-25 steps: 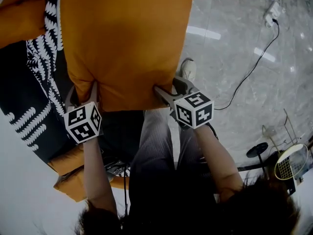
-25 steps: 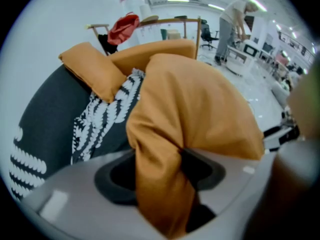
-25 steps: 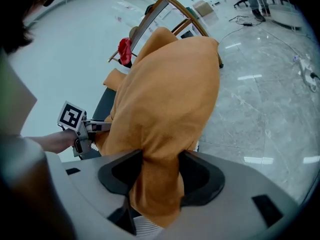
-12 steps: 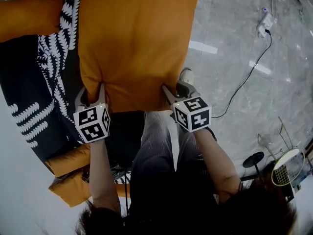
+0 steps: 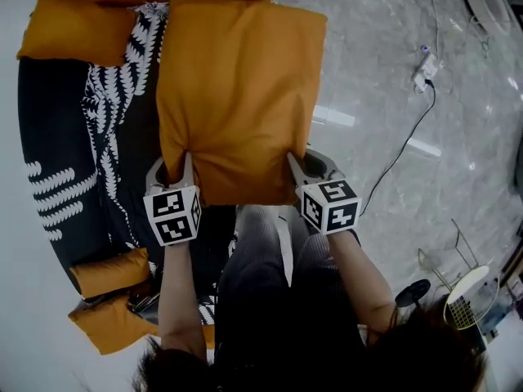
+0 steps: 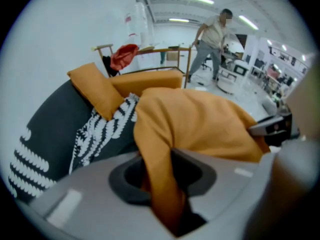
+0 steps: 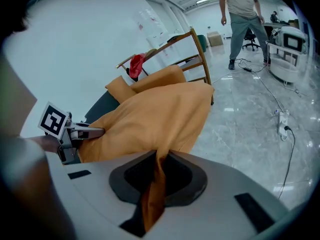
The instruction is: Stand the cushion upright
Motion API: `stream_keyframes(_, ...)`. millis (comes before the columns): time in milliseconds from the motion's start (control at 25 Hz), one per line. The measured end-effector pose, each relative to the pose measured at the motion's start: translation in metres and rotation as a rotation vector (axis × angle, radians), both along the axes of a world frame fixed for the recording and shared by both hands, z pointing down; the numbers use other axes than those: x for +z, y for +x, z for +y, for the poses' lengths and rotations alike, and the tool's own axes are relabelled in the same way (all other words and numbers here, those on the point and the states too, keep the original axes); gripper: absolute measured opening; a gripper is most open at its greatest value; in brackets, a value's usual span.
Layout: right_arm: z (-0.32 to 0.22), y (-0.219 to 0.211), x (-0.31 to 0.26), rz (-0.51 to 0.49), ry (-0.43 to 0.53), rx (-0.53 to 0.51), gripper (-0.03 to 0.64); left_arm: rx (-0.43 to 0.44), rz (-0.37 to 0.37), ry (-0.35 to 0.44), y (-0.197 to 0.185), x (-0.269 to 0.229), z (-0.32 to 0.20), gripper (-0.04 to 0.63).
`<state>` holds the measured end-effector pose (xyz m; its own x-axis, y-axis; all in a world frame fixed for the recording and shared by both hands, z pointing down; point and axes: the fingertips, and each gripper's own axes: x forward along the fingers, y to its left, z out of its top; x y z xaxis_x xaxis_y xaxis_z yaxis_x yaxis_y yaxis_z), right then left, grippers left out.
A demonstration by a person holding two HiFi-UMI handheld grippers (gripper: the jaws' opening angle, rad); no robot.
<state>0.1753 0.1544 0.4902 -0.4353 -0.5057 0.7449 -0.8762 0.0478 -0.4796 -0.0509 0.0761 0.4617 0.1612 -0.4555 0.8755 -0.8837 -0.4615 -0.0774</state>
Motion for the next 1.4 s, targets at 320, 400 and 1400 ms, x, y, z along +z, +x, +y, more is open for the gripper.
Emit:
stream_keyframes(320,0.010,0.021,-0.040,0.029,0.012,-0.019,0.025,0.003,0.014,0.018,0.022,-0.033,0.019,0.110)
stream_keyframes(400,0.007,0.025,-0.051,0.039,0.030,-0.028,0.021,-0.007,0.029,0.031,0.026,-0.041,0.021,0.106)
stream_keyframes(1400,-0.029,-0.034,-0.190,0.000,0.286,-0.313,0.018,-0.245,0.025,0.298,-0.038,-0.197,0.051,0.101)
